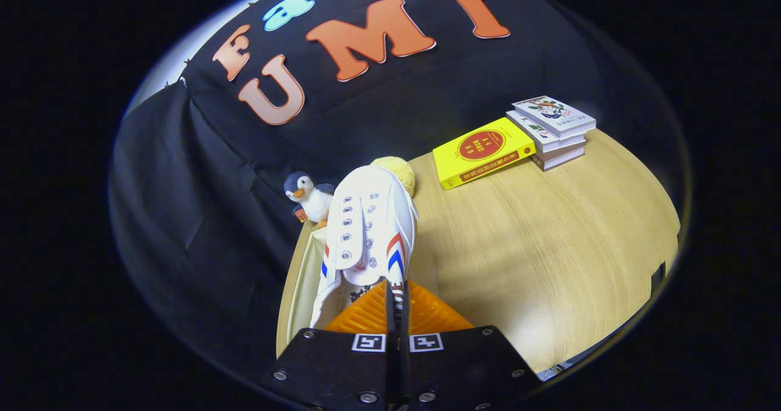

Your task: Open the storage box then place both shoes into the box .Put the left shoe in first, then the right shoe, with the right side of both shoes facing outward in a uniform manner.

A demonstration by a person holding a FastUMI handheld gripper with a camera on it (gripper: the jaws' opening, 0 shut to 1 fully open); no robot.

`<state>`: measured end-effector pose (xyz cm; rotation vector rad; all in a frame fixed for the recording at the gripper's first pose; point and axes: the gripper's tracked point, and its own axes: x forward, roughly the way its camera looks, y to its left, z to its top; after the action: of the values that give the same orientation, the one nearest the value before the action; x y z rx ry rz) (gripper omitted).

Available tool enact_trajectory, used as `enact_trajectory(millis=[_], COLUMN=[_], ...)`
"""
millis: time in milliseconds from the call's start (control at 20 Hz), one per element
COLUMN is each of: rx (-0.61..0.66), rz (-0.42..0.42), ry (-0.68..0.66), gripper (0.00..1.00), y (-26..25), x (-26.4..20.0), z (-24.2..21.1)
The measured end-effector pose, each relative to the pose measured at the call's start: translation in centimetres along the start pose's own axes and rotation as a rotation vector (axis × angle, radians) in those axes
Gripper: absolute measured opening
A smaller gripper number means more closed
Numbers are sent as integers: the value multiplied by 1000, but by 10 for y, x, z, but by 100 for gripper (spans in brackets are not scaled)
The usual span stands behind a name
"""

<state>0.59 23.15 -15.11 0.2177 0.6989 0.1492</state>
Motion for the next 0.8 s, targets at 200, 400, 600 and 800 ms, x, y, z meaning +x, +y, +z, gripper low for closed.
enact_trajectory(millis=[200,400,600,800], rx=[-58,-124,-163,-143], rz=[-82,-156,-196,-208], ry=[39,51,44,84], gripper=[0,0,0,0], y=[10,10,9,5], x=[19,29,31,35], z=[-14,-25,-26,-50])
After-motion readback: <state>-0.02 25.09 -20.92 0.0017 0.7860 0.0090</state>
